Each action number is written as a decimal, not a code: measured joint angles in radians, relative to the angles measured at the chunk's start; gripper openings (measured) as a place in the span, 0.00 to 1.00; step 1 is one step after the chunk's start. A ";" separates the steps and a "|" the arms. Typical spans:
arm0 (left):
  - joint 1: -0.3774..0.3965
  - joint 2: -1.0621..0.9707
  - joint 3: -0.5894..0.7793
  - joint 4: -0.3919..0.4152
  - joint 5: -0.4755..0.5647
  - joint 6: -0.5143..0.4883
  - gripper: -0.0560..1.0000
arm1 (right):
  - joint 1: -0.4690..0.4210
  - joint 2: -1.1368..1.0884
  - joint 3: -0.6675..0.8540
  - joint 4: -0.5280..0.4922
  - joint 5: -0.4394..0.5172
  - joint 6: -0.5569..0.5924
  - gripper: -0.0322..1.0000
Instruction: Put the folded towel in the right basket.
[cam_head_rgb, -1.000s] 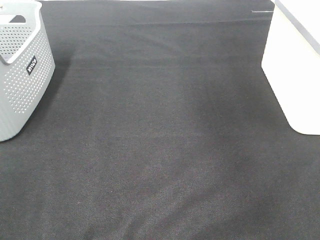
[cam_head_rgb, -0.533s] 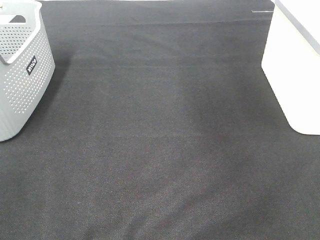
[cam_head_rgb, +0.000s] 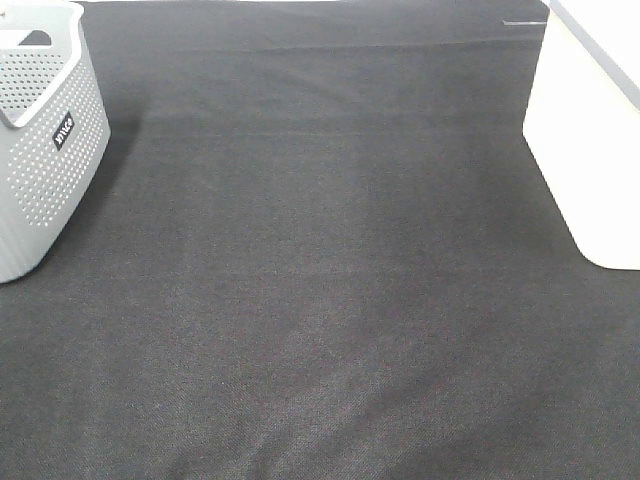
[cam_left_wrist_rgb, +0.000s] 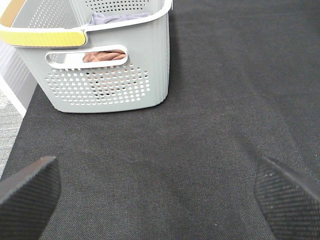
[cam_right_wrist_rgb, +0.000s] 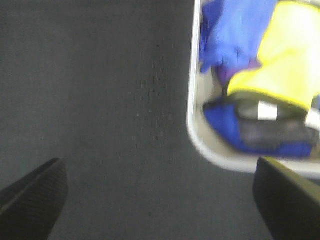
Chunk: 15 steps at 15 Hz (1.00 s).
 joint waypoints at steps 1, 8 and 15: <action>0.000 0.000 0.000 0.000 0.000 0.000 0.98 | 0.000 -0.096 0.127 0.000 -0.044 0.003 0.96; 0.000 0.000 0.000 -0.004 0.000 0.000 0.98 | 0.000 -0.486 0.672 0.001 -0.188 -0.005 0.96; 0.000 0.000 0.000 -0.027 0.000 0.000 0.98 | 0.000 -1.048 0.946 0.008 -0.212 -0.133 0.96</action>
